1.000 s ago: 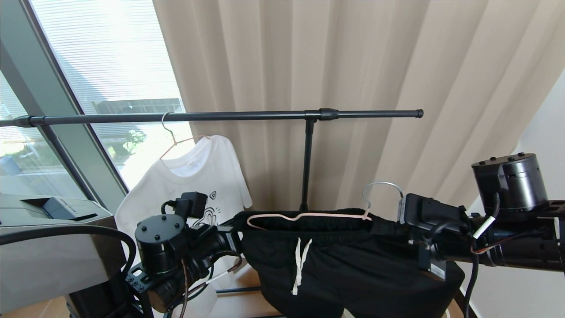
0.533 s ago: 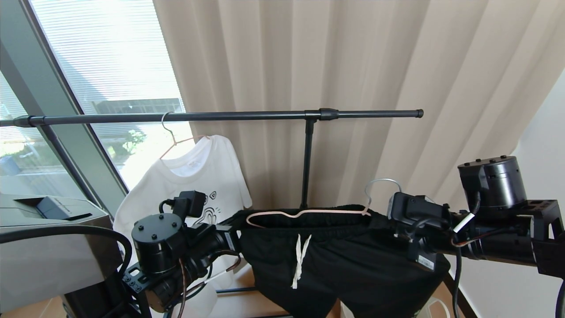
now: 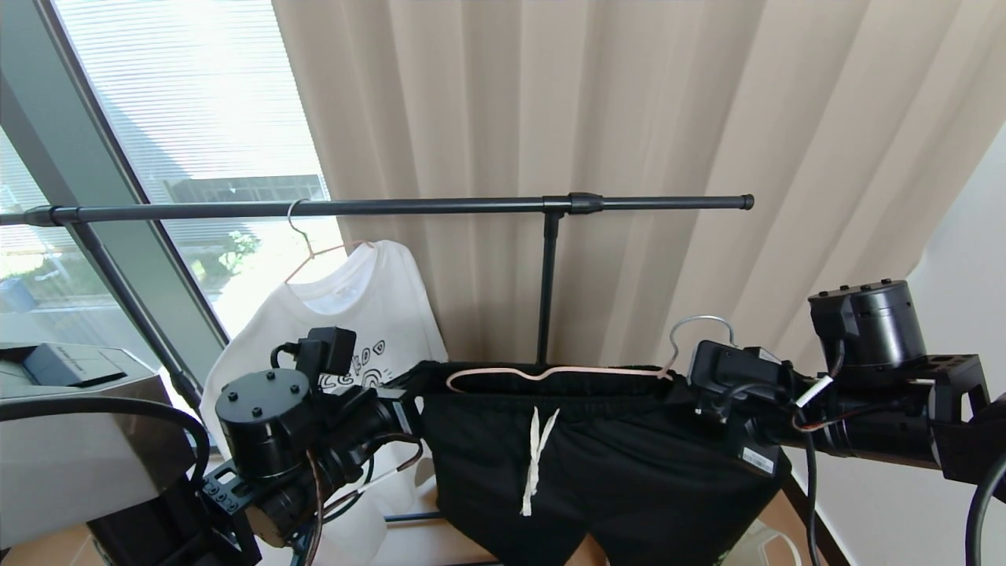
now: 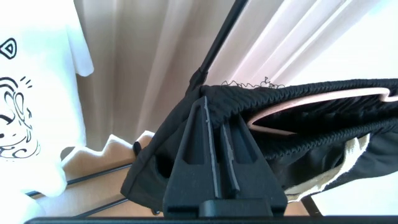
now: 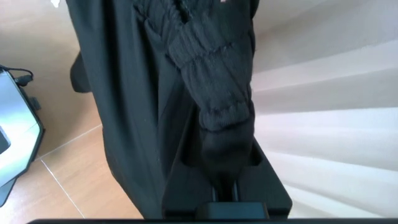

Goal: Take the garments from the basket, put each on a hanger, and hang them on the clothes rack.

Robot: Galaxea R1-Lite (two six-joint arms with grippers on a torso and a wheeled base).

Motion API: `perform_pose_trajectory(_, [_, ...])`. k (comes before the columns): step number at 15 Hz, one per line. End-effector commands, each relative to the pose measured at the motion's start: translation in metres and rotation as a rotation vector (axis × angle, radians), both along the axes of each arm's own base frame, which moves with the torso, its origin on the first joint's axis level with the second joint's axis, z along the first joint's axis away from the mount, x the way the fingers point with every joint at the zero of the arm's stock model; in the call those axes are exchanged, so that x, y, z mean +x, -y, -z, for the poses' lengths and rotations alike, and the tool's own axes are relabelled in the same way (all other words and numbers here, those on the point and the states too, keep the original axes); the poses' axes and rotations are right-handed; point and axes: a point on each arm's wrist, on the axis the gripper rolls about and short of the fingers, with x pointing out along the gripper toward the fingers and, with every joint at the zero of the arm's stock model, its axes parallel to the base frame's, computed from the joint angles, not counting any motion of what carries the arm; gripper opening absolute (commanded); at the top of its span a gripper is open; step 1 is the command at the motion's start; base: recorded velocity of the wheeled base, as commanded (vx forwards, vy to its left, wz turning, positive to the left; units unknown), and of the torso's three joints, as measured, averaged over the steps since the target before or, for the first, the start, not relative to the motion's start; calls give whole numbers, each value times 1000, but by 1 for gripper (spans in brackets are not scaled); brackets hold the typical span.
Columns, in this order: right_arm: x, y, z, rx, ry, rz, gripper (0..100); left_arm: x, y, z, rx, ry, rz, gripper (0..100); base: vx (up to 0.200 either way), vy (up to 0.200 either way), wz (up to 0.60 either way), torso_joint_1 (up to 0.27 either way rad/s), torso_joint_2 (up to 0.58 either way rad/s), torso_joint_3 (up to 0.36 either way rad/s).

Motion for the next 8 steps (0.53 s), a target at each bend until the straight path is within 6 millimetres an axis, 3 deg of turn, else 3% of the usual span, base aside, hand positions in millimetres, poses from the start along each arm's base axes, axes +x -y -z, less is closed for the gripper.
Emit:
perform_pose_trajectory(1, [1,-1,2,-6,-6,4,0,1,4,-24,33,32,15,0,0,0,0,0,0,0])
perform_pose_trajectory(8, [1,1,1,-58,21,47,0,17,12,-74,251,-103,-9,0,0,0,0,0,0,0])
